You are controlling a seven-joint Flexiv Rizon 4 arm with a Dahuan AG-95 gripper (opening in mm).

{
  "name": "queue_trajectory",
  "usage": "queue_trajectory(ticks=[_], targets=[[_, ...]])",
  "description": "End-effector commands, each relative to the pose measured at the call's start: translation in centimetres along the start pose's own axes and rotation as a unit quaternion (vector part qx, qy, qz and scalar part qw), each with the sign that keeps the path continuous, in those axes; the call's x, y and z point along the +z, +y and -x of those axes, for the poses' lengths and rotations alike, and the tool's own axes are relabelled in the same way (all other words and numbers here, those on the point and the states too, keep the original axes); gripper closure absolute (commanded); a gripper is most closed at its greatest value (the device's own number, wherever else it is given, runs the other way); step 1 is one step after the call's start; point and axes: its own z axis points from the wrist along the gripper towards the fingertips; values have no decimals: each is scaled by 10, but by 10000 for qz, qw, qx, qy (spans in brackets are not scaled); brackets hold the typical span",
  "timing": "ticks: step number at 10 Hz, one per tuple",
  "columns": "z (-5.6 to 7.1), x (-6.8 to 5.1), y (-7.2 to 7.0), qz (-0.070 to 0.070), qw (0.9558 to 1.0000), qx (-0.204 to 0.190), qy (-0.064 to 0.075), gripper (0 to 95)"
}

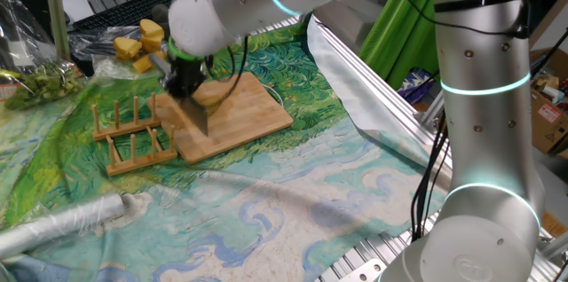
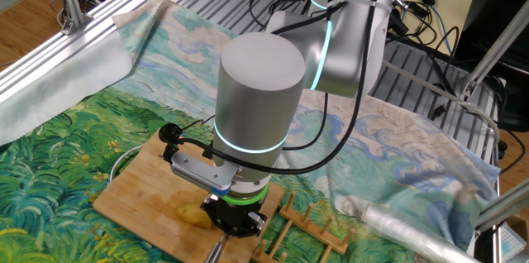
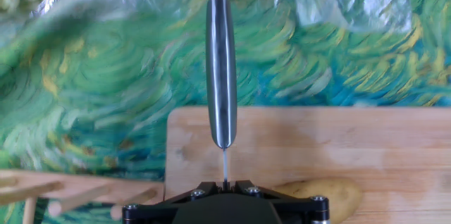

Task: Chop the potatoes

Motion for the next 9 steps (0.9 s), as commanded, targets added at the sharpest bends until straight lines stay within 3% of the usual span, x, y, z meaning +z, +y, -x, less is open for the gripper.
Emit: queue_trajectory(ticks=[1,6,9], targets=[[5,-6,-2,7,10000,10,3,950],[6,-14,-7,-7,9999,-120,-68,950],[12,-19,-23,-4,9993,-357,-79,950]])
